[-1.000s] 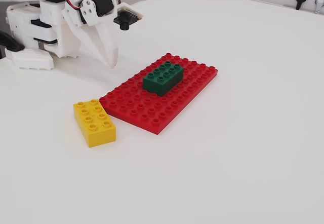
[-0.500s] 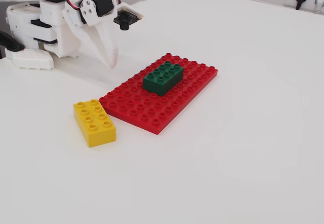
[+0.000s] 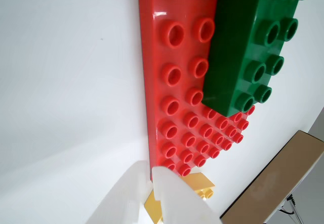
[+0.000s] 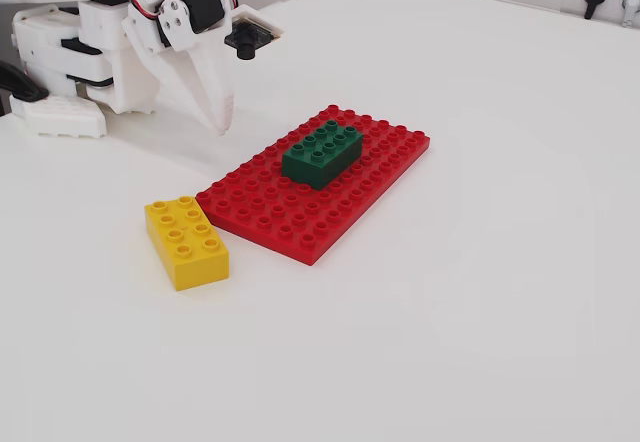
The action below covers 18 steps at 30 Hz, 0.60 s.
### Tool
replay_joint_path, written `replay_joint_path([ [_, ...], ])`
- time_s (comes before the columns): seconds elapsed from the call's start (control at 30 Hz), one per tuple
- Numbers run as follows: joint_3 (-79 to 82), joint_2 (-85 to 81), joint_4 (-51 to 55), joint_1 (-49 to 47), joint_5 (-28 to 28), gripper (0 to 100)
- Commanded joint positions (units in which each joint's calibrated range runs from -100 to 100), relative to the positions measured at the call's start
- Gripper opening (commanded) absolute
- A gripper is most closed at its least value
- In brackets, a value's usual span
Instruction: Put yellow lego brick onto the green one
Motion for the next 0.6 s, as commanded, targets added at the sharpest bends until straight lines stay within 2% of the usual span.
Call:
replay_joint_path([
  [0.0,-0.5,0.2,0.0,0.4,0.2,2],
  [0.57,-0.5,0.0,0.3,0.0,0.3,2],
])
